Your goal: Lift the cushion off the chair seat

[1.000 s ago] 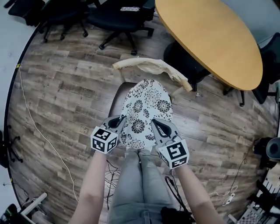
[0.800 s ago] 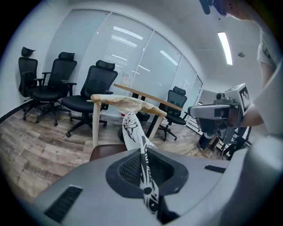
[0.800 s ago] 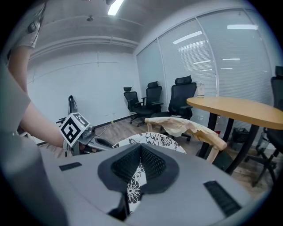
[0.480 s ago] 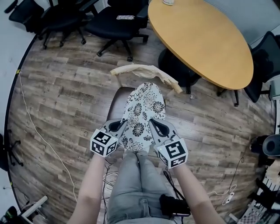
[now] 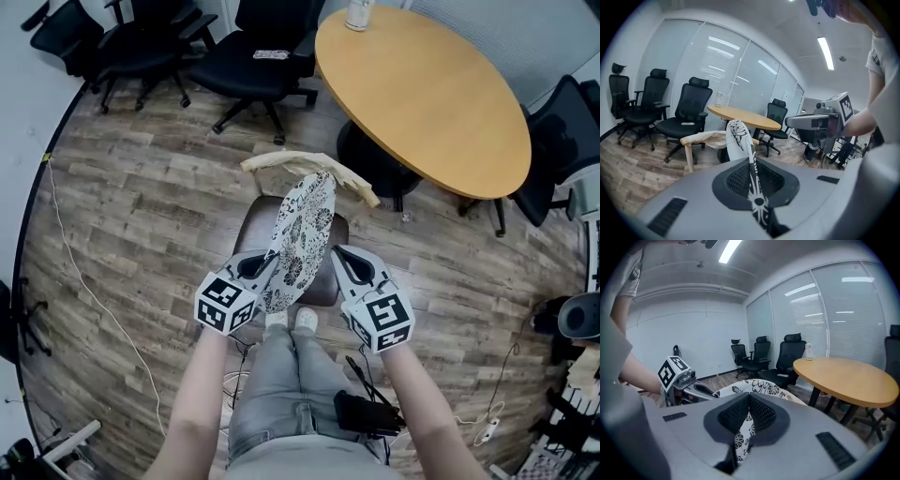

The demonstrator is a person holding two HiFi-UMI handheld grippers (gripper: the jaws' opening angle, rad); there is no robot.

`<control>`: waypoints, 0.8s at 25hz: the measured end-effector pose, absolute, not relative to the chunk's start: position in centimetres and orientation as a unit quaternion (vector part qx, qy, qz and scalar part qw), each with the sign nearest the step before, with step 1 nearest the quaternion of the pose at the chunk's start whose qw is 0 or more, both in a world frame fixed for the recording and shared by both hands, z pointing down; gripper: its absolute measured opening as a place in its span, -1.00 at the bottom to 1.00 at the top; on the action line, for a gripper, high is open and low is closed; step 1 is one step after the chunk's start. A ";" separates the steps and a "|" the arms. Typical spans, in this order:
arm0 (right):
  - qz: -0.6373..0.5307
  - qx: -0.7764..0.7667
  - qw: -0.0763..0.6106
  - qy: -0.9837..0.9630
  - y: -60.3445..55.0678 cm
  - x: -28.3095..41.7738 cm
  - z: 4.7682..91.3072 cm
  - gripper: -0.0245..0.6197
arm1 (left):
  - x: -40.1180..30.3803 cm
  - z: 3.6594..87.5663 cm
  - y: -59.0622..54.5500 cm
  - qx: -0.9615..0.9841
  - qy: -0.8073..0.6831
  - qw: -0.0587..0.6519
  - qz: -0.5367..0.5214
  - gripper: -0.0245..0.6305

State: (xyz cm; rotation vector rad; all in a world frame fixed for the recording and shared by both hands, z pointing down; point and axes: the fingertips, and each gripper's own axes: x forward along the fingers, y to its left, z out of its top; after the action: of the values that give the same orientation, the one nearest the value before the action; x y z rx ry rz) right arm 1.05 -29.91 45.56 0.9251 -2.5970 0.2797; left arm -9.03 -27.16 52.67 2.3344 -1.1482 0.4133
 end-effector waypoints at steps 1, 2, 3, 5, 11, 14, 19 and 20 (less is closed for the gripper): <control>0.098 0.329 0.183 -0.921 -29.9 1.3 45.2 -0.84 | -8.9 52.1 -27.2 0.859 -0.421 0.249 0.152 -0.89; 0.098 0.330 0.182 -0.921 -29.9 1.5 44.8 -0.84 | -8.8 51.6 -27.2 0.860 -0.420 0.246 0.153 -0.88; 0.098 0.331 0.180 -0.921 -30.0 1.7 44.4 -0.84 | -8.5 51.1 -27.3 0.862 -0.417 0.242 0.156 -0.88; 0.098 0.333 0.177 -0.921 -30.0 2.0 43.6 -0.84 | -8.1 50.1 -27.3 0.867 -0.411 0.232 0.162 -0.88; 0.091 0.329 0.167 -0.925 -29.6 2.3 40.8 -0.84 | -7.3 46.9 -27.5 0.872 -0.409 0.209 0.171 -0.88; 0.084 0.328 0.162 -0.927 -29.5 2.3 39.3 -0.84 | -7.3 45.2 -27.6 0.871 -0.415 0.202 0.168 -0.88; 0.072 0.331 0.150 -0.929 -29.9 2.7 37.1 -0.84 | -6.8 42.0 -28.0 0.874 -0.421 0.190 0.153 -0.88; 0.070 0.334 0.146 -0.929 -30.0 2.7 36.6 -0.84 | -6.7 41.4 -28.1 0.874 -0.422 0.188 0.152 -0.88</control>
State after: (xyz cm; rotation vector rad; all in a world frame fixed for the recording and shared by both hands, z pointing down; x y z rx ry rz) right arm 2.73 -30.04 36.65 0.9607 -2.6733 0.2010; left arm -6.68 -28.12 41.42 2.4570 -1.1884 0.4264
